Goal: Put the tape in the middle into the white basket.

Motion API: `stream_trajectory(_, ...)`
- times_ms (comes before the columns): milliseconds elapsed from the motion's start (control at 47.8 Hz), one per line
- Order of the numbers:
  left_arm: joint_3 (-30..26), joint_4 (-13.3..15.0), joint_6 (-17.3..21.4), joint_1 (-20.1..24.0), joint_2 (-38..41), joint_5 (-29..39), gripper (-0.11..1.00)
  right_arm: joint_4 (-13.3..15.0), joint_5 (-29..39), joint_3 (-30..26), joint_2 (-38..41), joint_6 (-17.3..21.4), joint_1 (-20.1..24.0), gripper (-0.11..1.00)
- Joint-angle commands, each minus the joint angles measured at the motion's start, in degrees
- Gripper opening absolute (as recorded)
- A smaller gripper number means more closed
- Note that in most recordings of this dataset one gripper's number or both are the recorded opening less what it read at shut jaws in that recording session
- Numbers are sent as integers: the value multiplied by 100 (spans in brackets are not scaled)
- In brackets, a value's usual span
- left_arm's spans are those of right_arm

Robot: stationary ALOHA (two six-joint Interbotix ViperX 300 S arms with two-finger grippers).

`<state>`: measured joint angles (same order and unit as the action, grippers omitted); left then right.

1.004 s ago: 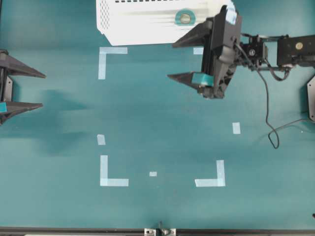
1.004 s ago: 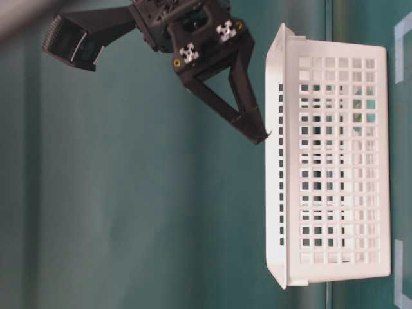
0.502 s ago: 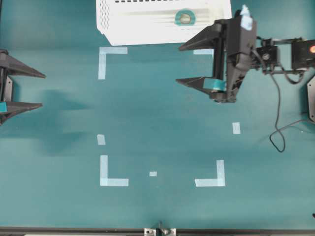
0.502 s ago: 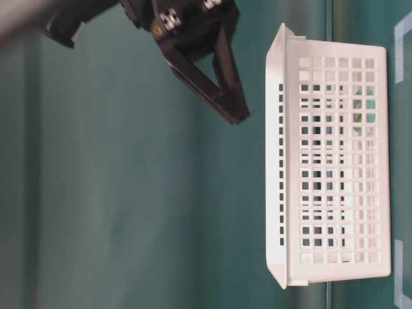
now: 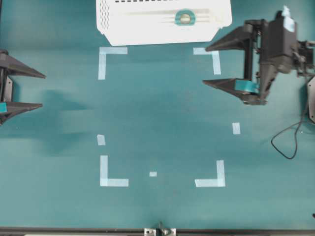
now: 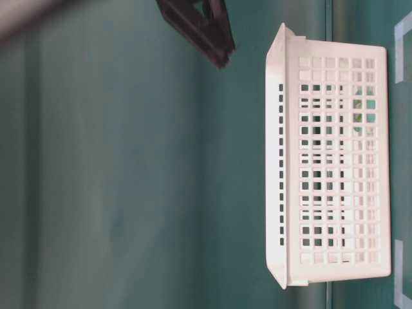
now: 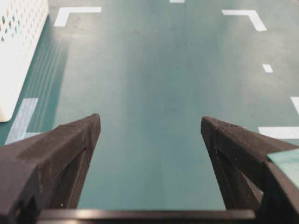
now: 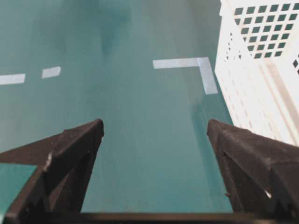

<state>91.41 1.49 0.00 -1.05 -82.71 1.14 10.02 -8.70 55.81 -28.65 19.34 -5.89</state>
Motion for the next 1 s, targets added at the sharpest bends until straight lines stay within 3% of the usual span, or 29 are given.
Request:
stream_trajectory(0,-79,0,-9,18,53,-26,45,9,-18,114,-325,0,18,96)
stream_trajectory(983,-70,0,-9,18,53,-26,45,9,580,1872,-2944,114,18,96)
